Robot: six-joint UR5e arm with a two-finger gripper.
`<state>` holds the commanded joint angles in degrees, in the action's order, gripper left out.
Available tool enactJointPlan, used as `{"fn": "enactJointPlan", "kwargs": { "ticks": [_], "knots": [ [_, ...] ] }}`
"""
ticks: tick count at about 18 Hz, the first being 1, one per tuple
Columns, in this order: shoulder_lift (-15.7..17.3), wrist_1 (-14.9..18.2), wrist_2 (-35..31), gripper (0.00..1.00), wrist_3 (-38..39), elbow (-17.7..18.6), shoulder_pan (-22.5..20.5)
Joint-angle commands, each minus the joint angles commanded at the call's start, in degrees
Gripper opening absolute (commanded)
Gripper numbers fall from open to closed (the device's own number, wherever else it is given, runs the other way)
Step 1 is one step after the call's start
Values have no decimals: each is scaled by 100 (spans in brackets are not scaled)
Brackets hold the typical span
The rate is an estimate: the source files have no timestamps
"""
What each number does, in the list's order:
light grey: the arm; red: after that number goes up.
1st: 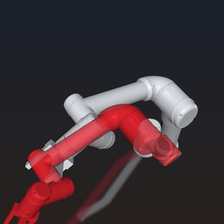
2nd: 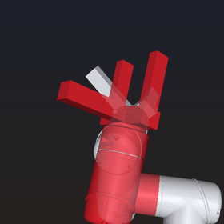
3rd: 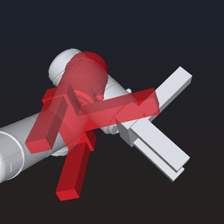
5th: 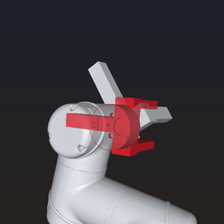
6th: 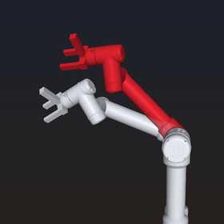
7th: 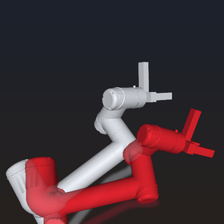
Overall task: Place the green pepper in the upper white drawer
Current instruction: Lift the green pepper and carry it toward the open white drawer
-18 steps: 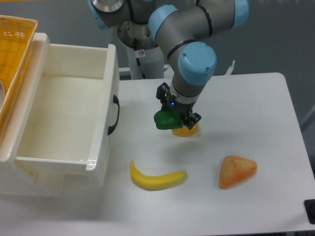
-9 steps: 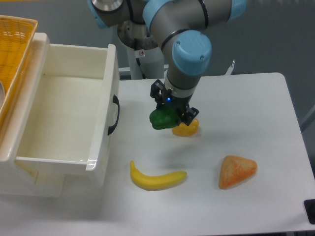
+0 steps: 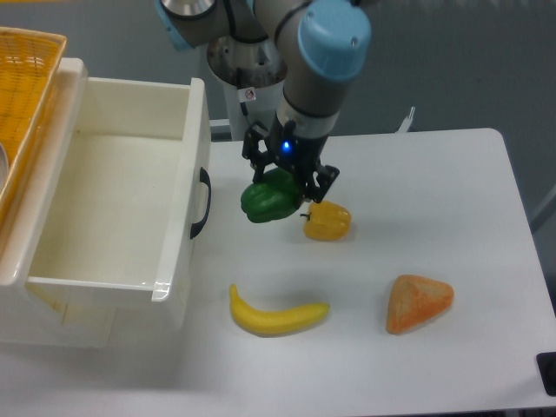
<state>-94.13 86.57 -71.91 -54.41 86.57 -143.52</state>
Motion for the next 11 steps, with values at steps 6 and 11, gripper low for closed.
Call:
{"fn": "enactJointPlan", "kwargs": {
  "ticks": [6, 11],
  "knots": [
    [255, -9, 650, 56, 571, 0, -9],
    [448, -9, 924, 56, 914, 9, 52]
  ]
}}
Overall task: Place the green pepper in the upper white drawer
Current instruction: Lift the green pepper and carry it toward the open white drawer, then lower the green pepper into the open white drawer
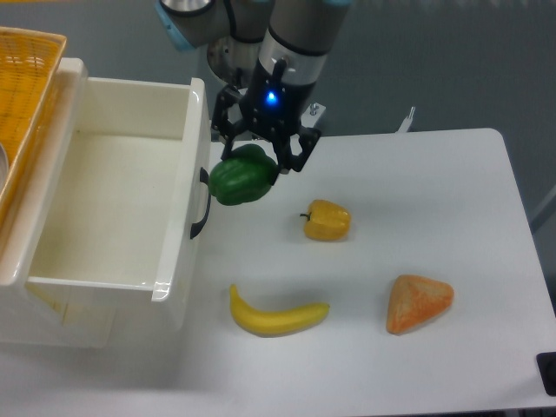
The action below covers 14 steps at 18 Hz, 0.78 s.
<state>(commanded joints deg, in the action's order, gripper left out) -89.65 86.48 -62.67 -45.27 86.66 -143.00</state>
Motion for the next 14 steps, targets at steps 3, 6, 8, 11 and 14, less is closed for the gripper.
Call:
{"fn": "enactJointPlan", "kwargs": {
  "ticks": [3, 6, 8, 11, 14],
  "knots": [
    [9, 0, -9, 56, 325, 9, 202],
    [97, 0, -35, 56, 607, 35, 343],
    [106, 17, -35, 56, 625, 44, 500],
    [114, 35, -61, 57, 668, 105, 677],
    [53, 35, -61, 58, 932, 123, 878]
  ]
}}
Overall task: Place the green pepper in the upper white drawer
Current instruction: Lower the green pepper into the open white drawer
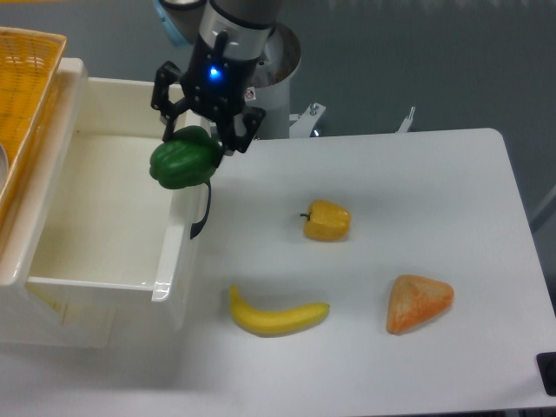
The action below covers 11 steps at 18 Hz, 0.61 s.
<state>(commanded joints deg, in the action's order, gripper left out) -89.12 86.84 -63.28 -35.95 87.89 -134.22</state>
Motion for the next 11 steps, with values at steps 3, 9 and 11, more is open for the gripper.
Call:
{"fn": "enactJointPlan", "kwargs": {
  "ticks": [3, 9, 11],
  "knots": [
    [-18, 18, 9, 58, 281, 87, 185],
    [-27, 26, 26, 58, 300, 228, 335],
    [-27, 9, 26, 58, 300, 316, 405]
  ]
}}
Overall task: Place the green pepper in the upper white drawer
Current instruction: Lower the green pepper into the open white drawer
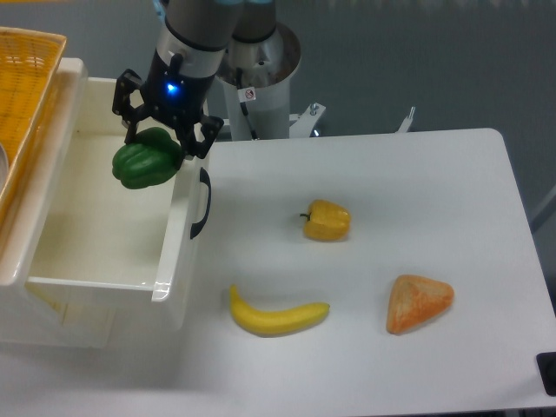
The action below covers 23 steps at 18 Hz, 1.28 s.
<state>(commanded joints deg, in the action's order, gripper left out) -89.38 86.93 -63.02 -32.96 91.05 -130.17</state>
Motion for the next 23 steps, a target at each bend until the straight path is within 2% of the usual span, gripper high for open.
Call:
{"fn": "enactJointPlan", "kwargs": {
  "ticks": [4, 23],
  "knots": [
    [-35, -18, 9, 58, -9, 132, 88],
    [-167, -18, 18, 65, 0, 124, 317]
  ]
}}
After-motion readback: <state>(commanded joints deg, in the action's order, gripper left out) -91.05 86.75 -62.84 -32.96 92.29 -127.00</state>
